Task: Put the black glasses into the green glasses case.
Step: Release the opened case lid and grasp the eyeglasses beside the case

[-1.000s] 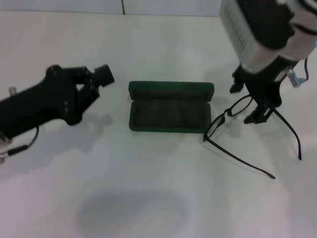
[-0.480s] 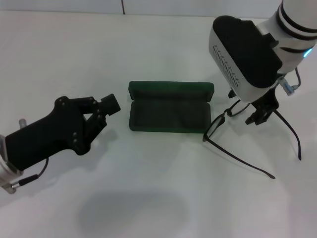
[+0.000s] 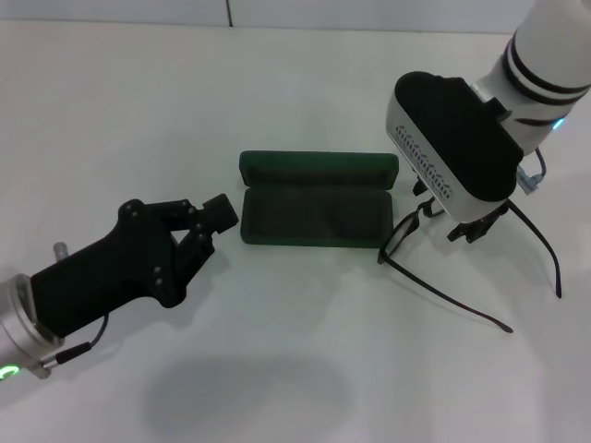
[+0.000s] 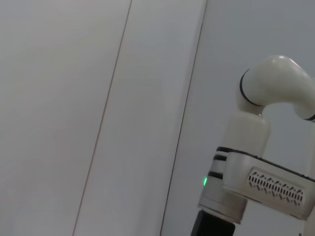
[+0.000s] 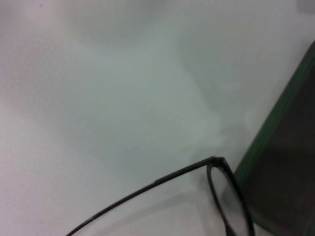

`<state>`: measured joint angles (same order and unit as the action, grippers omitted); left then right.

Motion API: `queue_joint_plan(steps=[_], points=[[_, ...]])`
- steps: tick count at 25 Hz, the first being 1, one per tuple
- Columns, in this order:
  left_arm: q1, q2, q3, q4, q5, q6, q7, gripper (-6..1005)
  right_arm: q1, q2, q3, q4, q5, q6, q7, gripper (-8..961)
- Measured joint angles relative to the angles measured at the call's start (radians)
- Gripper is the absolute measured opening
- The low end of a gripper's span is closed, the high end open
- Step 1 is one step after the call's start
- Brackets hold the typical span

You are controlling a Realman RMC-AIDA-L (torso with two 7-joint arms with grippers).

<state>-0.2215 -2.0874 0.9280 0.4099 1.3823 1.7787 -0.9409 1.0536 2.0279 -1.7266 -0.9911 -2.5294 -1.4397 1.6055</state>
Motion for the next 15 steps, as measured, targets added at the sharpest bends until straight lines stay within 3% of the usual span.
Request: queue_joint_plan(steps=[15], points=[[-0.016, 0.000, 0.002, -0.057, 0.000, -0.008, 0.035, 31, 0.017, 0.000, -0.012, 0.073, 0.045, 0.038, -0.053, 691]])
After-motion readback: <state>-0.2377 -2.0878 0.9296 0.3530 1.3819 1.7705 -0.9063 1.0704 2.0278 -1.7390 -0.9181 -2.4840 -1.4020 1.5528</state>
